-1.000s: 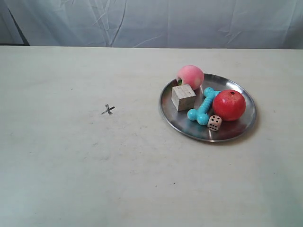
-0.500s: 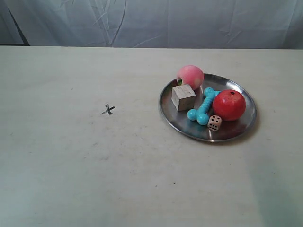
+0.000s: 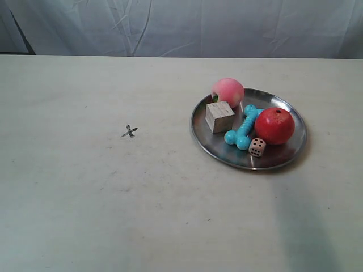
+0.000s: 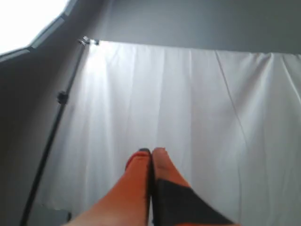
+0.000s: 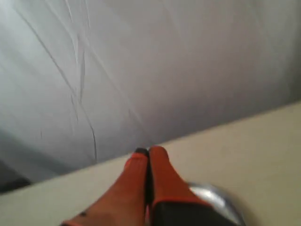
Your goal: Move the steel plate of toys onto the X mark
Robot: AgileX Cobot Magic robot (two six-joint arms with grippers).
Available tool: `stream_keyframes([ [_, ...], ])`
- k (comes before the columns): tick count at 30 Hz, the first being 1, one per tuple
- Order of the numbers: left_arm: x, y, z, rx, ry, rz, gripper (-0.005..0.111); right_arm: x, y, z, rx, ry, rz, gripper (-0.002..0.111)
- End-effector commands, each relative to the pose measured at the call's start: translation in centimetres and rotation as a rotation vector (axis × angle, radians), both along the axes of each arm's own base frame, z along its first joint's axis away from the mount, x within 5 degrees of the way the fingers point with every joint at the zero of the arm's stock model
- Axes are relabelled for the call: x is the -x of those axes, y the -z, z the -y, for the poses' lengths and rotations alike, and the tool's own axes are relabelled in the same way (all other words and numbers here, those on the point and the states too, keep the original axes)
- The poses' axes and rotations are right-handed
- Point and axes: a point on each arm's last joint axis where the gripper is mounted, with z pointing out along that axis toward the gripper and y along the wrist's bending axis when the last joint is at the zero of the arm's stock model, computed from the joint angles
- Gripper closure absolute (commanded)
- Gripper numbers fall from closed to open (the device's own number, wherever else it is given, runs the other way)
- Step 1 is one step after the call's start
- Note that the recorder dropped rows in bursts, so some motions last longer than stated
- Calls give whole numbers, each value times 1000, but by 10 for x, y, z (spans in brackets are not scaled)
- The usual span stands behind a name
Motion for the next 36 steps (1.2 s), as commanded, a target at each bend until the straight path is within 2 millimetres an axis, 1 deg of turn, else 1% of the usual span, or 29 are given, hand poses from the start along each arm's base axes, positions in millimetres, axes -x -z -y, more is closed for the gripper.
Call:
stream_keyframes([
  [1, -75, -31, 7, 73, 120, -362, 107, -52, 3, -12, 41, -178, -358, 108],
  [2, -97, -32, 8, 112, 131, -471, 107, -61, 4, -13, 63, -212, -415, 108],
  [5, -163, -15, 12, 143, 131, -746, 107, -91, 9, -14, 102, -310, -581, 108],
  [6, -180, -7, 15, 153, 136, -819, 107, -101, 13, -13, 108, -331, -627, 108],
  [8, -216, 12, 23, 227, 164, -987, 107, -121, 23, -7, 85, -349, -698, 108],
  [9, -229, 17, 29, 268, 192, -1045, 107, -131, 28, -3, 71, -358, -724, 108],
  [10, -244, 27, 36, 291, 230, -1124, 107, -139, 33, 3, 49, -367, -746, 108],
  [12, -269, 47, 53, 267, 362, -1265, 107, -154, 43, 13, -8, -382, -773, 108],
  [13, -278, 55, 62, 255, 443, -1311, 107, -161, 49, 19, -40, -398, -788, 108],
  [16, -304, 88, 92, 258, 803, -1414, 107, -177, 64, 36, -97, -468, -831, 108],
  [18, -317, 109, 108, 324, 1039, -1468, 107, -183, 77, 49, -129, -486, -880, 108],
  [19, -320, 117, 113, 364, 1133, -1496, 107, -184, 83, 55, -149, -486, -905, 108],
  [21, -325, 143, 121, 446, 1293, -1581, 107, -185, 93, 64, -161, -474, -920, 108],
  [22, -327, 153, 123, 474, 1338, -1610, 107, -187, 98, 68, -168, -464, -926, 108],
  [26, -342, 206, 126, 663, 1355, -1676, 107, -195, 110, 77, -162, -404, -908, 108],
  [29, -349, 236, 131, 820, 1371, -1674, 107, -196, 114, 77, -146, -417, -908, 108],
  [32, -352, 248, 139, 919, 1393, -1649, 107, -197, 116, 78, -130, -432, -905, 108],
  [33, -353, 249, 143, 936, 1402, -1640, 107, -197, 117, 78, -128, -427, -903, 108],
  [34, -354, 250, 147, 945, 1410, -1634, 107, -199, 120, 79, -122, -419, -905, 108],
  [36, -353, 248, 157, 910, 1437, -1622, 107, -199, 125, 81, -122, -416, -917, 104],
])
